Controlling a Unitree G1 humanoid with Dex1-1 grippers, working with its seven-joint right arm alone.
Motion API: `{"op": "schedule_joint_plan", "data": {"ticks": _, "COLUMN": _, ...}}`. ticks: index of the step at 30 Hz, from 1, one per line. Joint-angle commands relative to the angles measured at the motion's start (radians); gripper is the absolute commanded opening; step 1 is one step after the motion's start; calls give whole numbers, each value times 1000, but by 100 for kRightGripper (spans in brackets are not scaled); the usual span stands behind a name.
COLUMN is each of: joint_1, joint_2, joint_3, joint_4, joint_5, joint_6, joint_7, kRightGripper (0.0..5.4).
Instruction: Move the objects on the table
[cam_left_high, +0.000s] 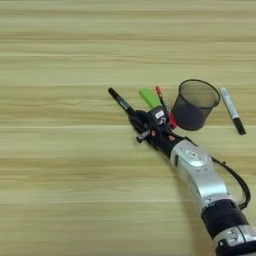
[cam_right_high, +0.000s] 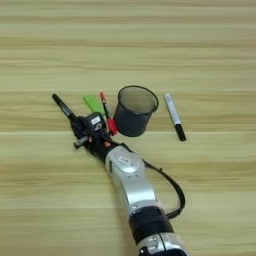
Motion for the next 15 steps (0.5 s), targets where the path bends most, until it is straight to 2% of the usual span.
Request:
{"op": "schedule_joint_plan", "data": {"ticks": 1, "joint_1": -8, "joint_2": -34, "joint_3": 5, "joint_4": -190, "joint_5": -6, "joint_6": 42, "joint_7": 1, "kRightGripper": 111}}
{"op": "schedule_joint_plan", "data": {"ticks": 11, "joint_1": 34, "joint_2": -90, "joint_3": 6, "joint_4": -404, "joint_5": -13, "joint_6": 162, "joint_7": 23, "kRightGripper": 109}}
{"op": "schedule_joint_plan", "data": {"ticks": 15, "joint_1": 53, "joint_2": -134, "joint_3": -14, "joint_4": -531, "joint_5": 0, "joint_6": 228, "joint_7": 47, "kRightGripper": 109}}
